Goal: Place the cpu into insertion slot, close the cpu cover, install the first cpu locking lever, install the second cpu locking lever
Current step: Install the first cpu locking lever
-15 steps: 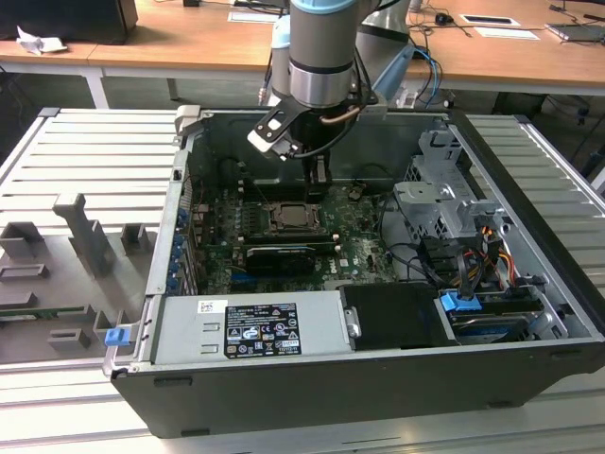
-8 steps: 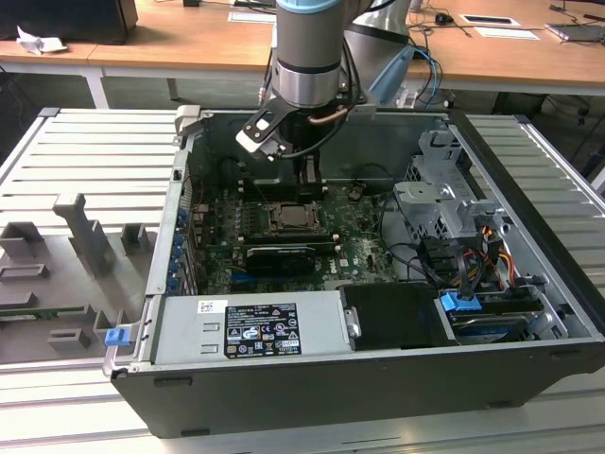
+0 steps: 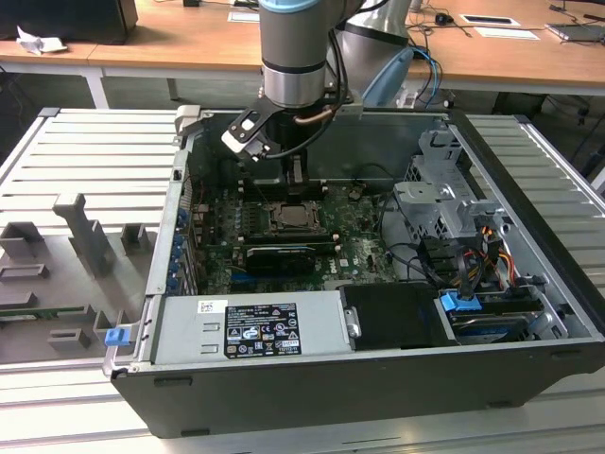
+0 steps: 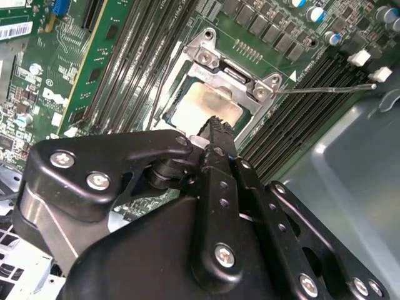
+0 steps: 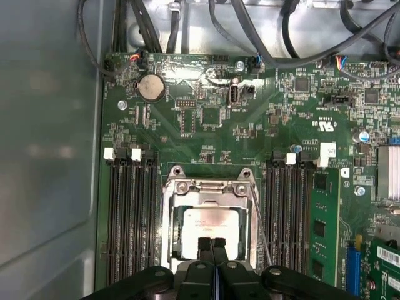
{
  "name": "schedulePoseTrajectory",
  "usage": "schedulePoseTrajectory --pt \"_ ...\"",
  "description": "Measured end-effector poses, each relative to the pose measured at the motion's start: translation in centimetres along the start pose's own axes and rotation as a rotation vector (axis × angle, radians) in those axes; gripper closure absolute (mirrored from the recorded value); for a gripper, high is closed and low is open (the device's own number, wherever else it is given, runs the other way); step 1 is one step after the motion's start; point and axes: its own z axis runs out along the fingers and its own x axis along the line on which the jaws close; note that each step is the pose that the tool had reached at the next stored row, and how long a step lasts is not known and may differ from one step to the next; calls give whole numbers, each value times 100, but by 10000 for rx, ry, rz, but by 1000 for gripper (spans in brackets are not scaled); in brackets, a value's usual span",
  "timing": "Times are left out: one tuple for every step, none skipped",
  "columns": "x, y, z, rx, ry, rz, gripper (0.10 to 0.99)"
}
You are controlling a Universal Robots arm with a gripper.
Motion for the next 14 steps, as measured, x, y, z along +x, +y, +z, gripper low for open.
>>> schedulePoseTrajectory --pt "0 0 -5 0 -2 -3 980" --pt "0 0 -18 -1 -6 -1 980" --pt "0 0 -23 -1 -7 -1 980" --pt "0 0 -29 -1 -6 -1 980" --pt "0 0 -41 -1 -7 -1 980" --pt "0 1 -48 -1 -6 -1 980" --pt "0 1 -59 -1 -7 -1 980" --pt "0 2 -65 -1 -6 -1 980" --pt "0 2 -72 -1 -7 -1 980" --pt "-1 2 -82 0 -9 -1 980" --pt "0 4 -105 -1 -6 -1 980" --pt "0 4 -119 -1 -6 -1 980" --pt "0 5 -129 0 -6 -1 980" --pt "-1 5 -137 -1 -7 -1 980"
